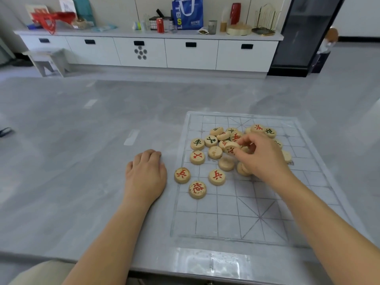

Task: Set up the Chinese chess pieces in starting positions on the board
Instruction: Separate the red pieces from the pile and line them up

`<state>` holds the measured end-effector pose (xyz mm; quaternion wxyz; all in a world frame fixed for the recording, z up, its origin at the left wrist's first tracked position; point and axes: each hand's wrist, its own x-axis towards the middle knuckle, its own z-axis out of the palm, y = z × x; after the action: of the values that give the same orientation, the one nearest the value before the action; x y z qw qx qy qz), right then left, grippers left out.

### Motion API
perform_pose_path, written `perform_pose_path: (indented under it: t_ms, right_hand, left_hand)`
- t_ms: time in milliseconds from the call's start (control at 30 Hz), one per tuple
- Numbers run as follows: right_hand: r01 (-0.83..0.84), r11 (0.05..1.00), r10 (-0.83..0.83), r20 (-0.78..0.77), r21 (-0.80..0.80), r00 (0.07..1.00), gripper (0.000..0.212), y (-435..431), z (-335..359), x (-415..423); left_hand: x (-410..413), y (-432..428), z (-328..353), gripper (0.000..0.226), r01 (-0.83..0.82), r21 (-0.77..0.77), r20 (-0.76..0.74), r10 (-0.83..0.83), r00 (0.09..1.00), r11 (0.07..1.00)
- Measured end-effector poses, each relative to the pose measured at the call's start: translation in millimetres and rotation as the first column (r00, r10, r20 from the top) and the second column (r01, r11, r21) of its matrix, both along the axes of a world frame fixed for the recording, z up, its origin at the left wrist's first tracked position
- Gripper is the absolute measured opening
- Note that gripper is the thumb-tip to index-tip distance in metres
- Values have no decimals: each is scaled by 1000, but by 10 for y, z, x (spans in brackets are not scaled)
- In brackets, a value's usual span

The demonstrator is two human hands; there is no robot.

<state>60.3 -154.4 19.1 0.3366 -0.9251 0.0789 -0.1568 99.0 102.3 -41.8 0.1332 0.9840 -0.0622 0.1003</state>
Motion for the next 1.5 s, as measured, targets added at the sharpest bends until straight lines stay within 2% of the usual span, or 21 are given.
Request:
perform_pose_path:
  t_ms: [67,133,200,233,300,367,433,500,600,700,967,1067,1133,1167,1233,1300,1400,1500]
  right_hand:
    - [-156,988,157,-105,20,982,6,52,97,-118]
    - [-306,952,290,-314,-1,904,5,102,159,-247]
    - [-375,916,267,-480,-142,835,9,121,150,-320]
    - [-384,882,214,-492,-275,844,13,135,131,-348]
    - [-323,808,169,-332,-493,928,25,226,30,-387]
    - [-280,832,232,-160,-479,960,41,426,-48,-434]
    - [-267,832,248,-105,-486,963,57,638,-133,-437]
    - [-270,811,236,-132,-519,963,57,751,-220,-410]
    - [-315,862,290,-123,-397,949,42,723,-278,-364]
    - [-367,876,358,-86,-312,930,40,672,-290,-351]
    - [-442,830,409,-168,-339,897,45,609,-288,-355]
    - [-416,892,381,-197,-180,903,60,438,-172,-374]
    - [-315,948,302,-180,-44,936,58,196,-110,-413]
    - [-273,961,263,-182,-34,948,53,79,-100,-441]
    - [-248,961,215,-230,-123,949,46,-70,-123,-515]
    - [-244,946,187,-254,-215,949,50,-89,-173,-575]
    - [-232,914,167,-213,-333,963,62,-5,-215,-590]
    - [-268,870,217,-165,-414,962,54,36,-254,-576]
  left_hand:
    - [-3,-6,6,38,2,4,-4,-2,1000,1000]
    - [-6,-10,6,38,5,3,2,-5,1000,1000]
    - [-6,-8,2,38,5,-4,9,-5,1000,1000]
    - [-3,-9,-3,38,8,-5,11,-8,1000,1000]
    - [2,-11,-8,38,13,-8,14,-13,1000,1000]
    - [9,-13,-12,38,10,-6,16,-9,1000,1000]
    - [11,-11,-15,38,6,-1,16,-6,1000,1000]
    - [13,-6,-17,38,6,0,14,-6,1000,1000]
    - [13,-8,-18,38,8,0,13,-8,1000,1000]
    - [19,-13,-19,38,9,-1,18,-9,1000,1000]
    - [17,-5,-12,39,16,-5,6,-16,1000,1000]
    - [18,-7,-14,38,13,-6,7,-13,1000,1000]
    - [22,-12,-18,38,16,-1,6,-16,1000,1000]
    - [24,-13,-21,38,17,-2,5,-17,1000,1000]
    - [26,-9,-26,38,18,-10,1,-18,1000,1000]
    - [22,0,-23,39,20,-5,-3,-20,1000,1000]
    - [20,1,-8,39,19,-6,-6,-19,1000,1000]
    - [20,-2,-2,39,11,-9,-12,-11,1000,1000]
